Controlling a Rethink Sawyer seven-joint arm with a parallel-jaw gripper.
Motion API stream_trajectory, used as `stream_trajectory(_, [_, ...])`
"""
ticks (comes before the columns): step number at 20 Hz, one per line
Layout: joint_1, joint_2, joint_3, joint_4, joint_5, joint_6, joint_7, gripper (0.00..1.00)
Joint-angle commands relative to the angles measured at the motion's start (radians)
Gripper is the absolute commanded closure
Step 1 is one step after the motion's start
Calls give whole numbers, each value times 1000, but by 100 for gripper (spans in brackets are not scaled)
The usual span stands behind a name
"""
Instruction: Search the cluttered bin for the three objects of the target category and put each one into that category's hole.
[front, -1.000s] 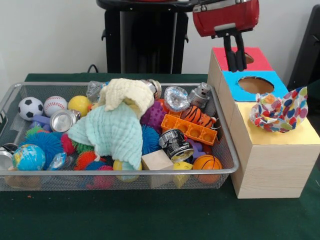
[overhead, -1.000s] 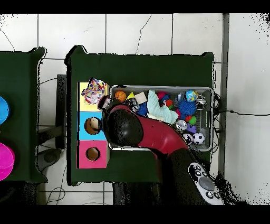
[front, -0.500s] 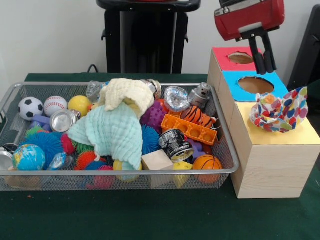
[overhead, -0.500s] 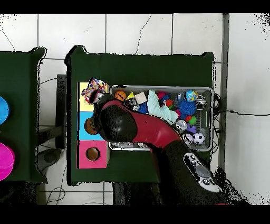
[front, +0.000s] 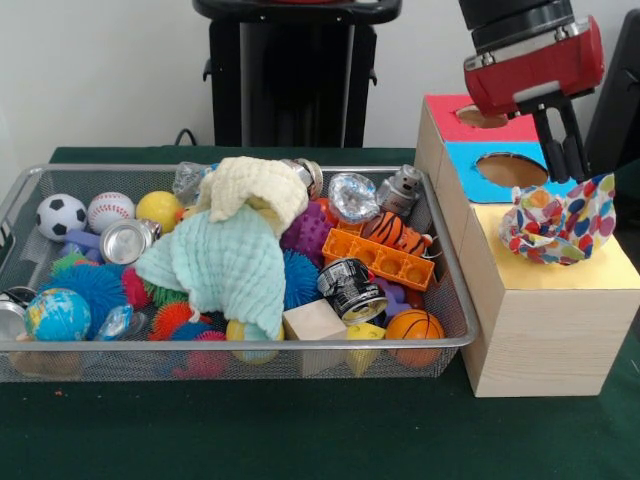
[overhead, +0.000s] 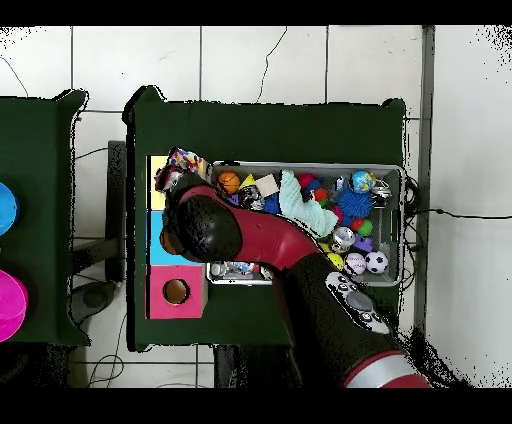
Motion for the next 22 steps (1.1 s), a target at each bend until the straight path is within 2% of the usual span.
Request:
stream_trajectory(1, [8, 87, -8, -48, -31, -74, 141, 100])
stream_trajectory(22, [96, 164, -167, -56, -23, -118, 140, 100])
